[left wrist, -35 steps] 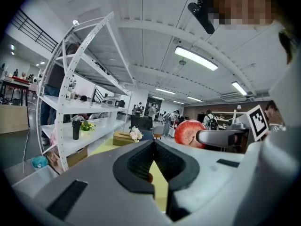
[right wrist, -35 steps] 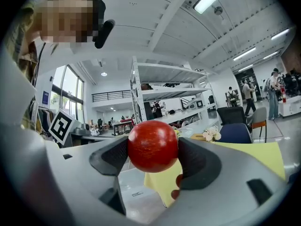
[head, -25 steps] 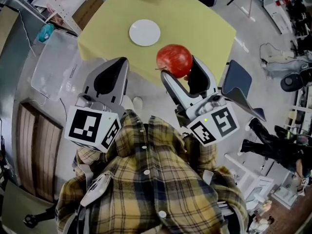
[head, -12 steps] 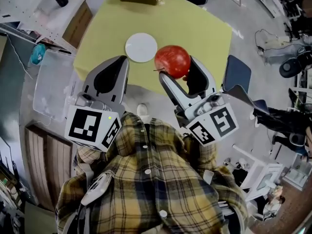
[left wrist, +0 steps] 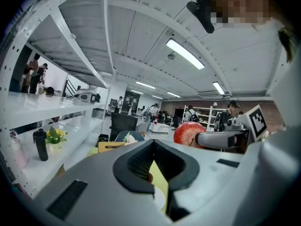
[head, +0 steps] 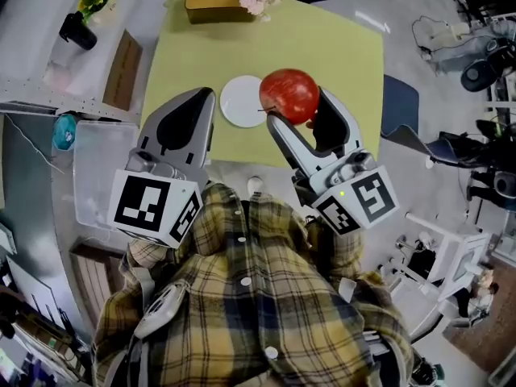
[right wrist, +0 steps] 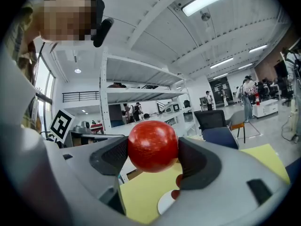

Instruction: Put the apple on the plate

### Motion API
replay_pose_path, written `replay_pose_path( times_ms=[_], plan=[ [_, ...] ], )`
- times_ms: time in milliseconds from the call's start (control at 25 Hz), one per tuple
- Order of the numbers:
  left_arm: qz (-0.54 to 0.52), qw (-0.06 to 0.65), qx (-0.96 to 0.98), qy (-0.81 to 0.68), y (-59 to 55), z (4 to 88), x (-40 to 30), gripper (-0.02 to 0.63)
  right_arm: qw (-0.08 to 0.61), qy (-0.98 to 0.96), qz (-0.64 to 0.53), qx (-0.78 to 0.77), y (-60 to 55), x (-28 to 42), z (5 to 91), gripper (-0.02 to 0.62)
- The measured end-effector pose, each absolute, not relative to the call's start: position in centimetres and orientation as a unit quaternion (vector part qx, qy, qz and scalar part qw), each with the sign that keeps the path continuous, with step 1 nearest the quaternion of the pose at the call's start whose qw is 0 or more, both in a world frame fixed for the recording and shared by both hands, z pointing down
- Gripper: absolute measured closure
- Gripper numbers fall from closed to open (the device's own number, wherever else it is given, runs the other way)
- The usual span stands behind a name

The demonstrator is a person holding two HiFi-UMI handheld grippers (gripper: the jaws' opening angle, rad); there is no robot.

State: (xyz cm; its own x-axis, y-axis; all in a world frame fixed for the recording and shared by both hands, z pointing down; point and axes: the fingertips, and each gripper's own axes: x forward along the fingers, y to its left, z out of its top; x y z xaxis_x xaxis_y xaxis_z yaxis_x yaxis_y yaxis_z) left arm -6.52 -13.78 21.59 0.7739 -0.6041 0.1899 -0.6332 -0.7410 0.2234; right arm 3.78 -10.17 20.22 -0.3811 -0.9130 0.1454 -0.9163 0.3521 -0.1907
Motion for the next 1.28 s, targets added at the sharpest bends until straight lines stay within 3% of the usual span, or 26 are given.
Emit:
replay_pose_path(
  times_ms=[600,1280],
  plan=[
    [0.080,0.155,0.958,-0.229,-19.7,23.7,-7.4,0.600,0.015,-0.758,0.141,0.637,-14.5,1.9,22.0,0.267],
    [0.078,0.184,0.952,-0.233,-20.2,24.7,-5.8,0.600,0.024,-0.755,0.176,0.631,-15.2,3.7,23.9,0.267]
  ],
)
